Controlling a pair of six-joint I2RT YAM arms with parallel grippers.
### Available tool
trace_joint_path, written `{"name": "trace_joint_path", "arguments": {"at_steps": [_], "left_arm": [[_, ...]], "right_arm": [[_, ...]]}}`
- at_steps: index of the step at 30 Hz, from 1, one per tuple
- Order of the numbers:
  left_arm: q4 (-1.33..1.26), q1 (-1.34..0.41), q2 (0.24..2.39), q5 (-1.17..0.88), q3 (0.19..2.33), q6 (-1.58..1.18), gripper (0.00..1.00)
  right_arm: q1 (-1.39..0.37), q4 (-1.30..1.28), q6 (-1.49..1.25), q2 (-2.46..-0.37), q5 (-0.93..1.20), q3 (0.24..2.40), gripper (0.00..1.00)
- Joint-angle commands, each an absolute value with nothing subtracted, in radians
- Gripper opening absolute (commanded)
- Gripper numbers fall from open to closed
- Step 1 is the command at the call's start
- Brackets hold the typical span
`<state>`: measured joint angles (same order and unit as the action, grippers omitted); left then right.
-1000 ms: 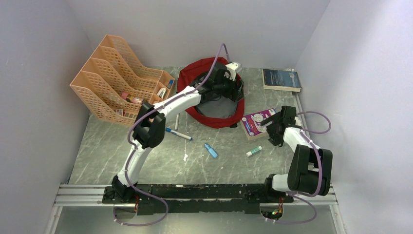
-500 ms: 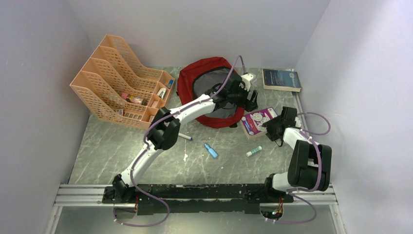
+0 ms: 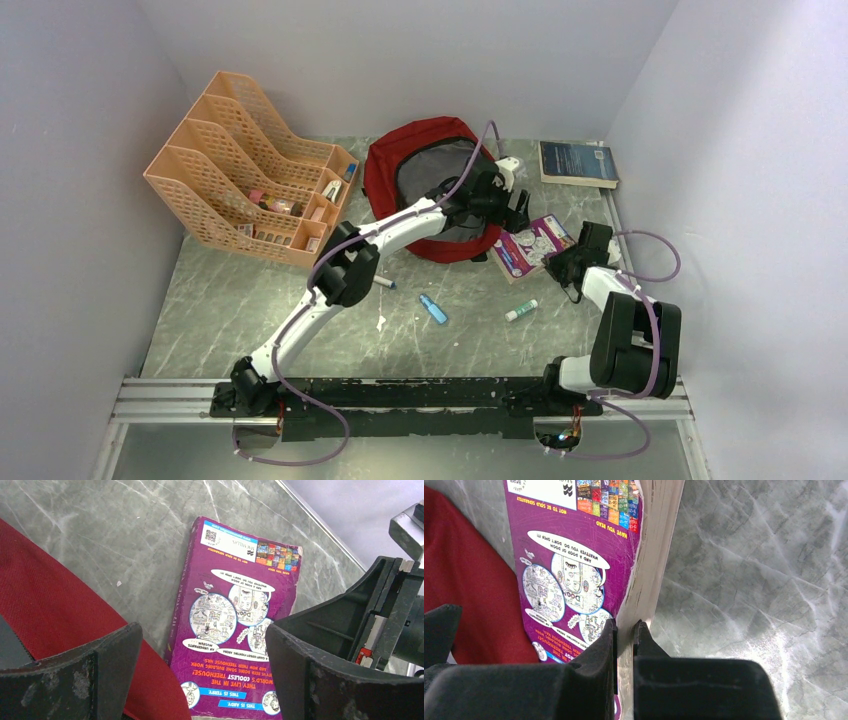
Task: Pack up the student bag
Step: Pick up the book from the center of the board.
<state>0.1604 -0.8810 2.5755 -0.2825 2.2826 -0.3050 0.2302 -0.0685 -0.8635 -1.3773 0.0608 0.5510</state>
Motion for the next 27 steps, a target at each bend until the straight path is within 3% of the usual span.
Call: {"name": "trace_joint_path", "arguments": {"at_steps": [1,12,27], "left_arm": [[0.123,-0.888,2.598,-0.324,2.325,-0.331,0.97],[0.164,-0.943,2.622,-0.333,2.345,-0.348,0.97],[0.247,-0.971,2.675,-0.283,2.353,-0.386,0.97]], "right_arm": [[0.253,-0.208,-0.796,-1.396,0.003,0.505,0.00],[0.278,-0.351,-0.765,-1.253,-0.090,0.484,0.00],[0.279,-0.350,-0.732,-1.193,-0.005,0.433,0.00]]}}
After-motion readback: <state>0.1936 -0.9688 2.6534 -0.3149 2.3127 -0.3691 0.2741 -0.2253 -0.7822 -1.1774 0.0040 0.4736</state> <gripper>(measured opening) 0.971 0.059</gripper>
